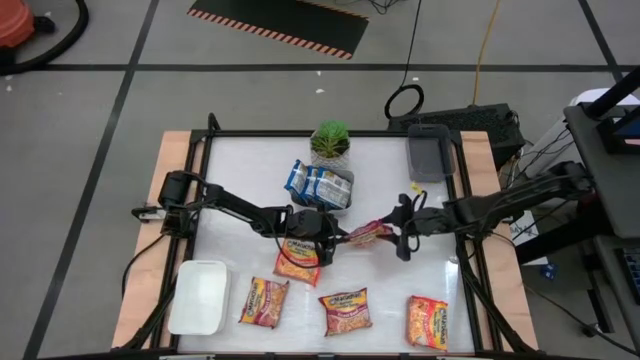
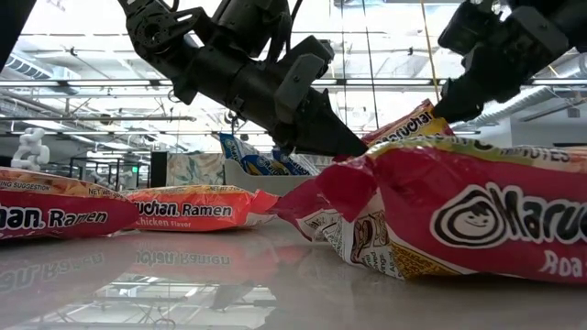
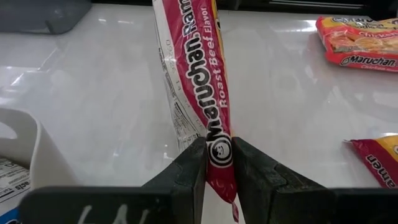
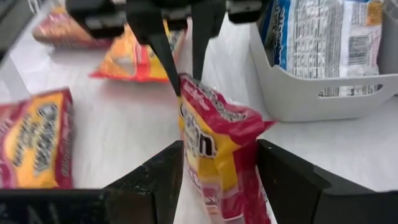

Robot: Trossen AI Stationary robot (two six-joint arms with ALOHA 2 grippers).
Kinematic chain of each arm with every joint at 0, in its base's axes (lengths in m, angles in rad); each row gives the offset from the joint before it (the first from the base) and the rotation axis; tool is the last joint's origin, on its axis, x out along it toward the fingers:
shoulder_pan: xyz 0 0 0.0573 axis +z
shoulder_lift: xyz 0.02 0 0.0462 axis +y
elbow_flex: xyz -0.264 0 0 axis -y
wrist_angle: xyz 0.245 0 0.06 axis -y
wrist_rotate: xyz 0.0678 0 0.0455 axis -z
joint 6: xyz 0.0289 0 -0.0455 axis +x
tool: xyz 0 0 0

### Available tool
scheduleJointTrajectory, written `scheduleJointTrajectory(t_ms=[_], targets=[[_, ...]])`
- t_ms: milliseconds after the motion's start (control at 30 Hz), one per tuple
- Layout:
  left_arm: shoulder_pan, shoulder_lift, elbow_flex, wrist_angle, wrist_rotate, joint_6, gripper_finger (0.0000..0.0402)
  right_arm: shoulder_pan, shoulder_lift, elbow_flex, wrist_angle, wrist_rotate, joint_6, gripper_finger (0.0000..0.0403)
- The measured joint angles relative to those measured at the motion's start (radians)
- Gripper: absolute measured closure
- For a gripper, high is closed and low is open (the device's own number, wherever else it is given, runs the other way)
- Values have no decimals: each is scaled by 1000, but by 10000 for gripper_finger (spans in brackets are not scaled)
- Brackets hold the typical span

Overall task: Sort Maruchan noodles
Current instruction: Put the right red noodle pack into the black bin

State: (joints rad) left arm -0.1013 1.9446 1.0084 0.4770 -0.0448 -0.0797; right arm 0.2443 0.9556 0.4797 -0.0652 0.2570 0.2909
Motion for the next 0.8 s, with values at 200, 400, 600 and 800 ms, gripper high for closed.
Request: scheduleJointTrajectory(t_ms=[200,400,600,800], targets=[[0,0,0,0,1,7,324,-3,56,0,50,-6,-31,208],[-2,0,0,17,8,7,324,-18,132,1,133,-94,-89,208],[-1,0,0,34,7,7,324,-23,183,0,166,-129,-114,208],[0,0,0,37,32,42,324,-23,156,0,165,-84,-117,208]])
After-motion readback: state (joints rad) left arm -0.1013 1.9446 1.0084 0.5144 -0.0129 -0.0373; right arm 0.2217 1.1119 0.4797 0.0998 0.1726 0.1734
